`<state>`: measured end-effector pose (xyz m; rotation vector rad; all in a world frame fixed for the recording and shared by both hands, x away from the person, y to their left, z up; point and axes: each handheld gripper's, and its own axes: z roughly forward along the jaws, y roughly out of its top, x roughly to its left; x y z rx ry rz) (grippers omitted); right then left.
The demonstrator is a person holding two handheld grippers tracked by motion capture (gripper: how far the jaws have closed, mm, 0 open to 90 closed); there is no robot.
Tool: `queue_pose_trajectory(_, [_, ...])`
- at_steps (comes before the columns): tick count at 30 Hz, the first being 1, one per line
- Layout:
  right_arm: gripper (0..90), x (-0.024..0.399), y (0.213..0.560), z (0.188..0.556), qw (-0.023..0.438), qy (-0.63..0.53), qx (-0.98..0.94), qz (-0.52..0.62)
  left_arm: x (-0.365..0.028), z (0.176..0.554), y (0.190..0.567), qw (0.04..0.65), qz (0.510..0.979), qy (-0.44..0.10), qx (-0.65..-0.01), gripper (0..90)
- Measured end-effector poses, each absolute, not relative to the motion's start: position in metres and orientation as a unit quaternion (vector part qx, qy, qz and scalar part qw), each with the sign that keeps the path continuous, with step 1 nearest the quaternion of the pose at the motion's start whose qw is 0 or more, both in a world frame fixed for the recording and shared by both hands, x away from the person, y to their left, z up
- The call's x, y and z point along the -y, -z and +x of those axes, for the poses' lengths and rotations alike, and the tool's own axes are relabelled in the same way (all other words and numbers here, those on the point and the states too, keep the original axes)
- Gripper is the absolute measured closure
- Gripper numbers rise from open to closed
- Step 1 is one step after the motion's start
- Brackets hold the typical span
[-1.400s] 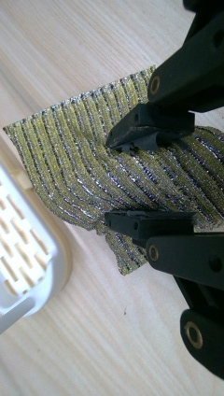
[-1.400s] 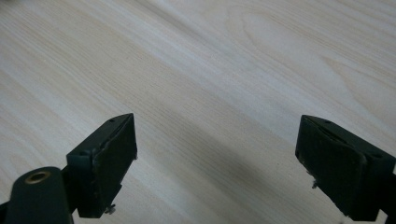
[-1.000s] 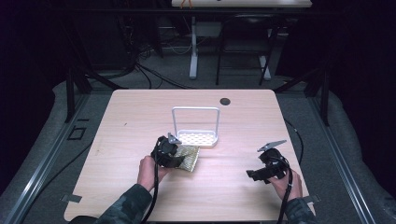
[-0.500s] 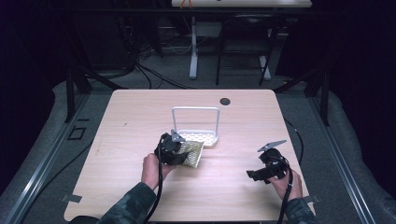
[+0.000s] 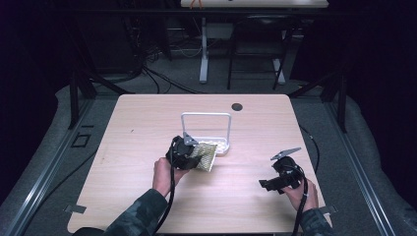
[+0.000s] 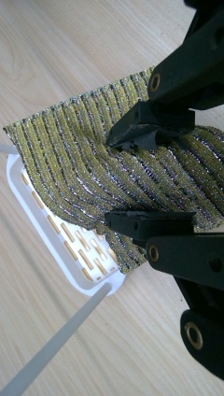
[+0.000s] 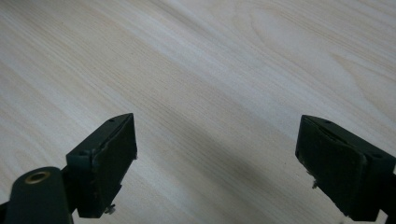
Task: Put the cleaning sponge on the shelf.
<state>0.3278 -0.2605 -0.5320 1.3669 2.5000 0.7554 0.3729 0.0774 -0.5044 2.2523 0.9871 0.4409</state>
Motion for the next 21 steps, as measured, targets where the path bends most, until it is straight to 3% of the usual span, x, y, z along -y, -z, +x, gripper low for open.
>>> queue_pose_trajectory(21, [12.5,0.26,0.534,0.328,0.091,-0.256,-0.845,0.461,-0.07,0.391,0.5,0.323,0.845,-0.19,-0.382,60.1])
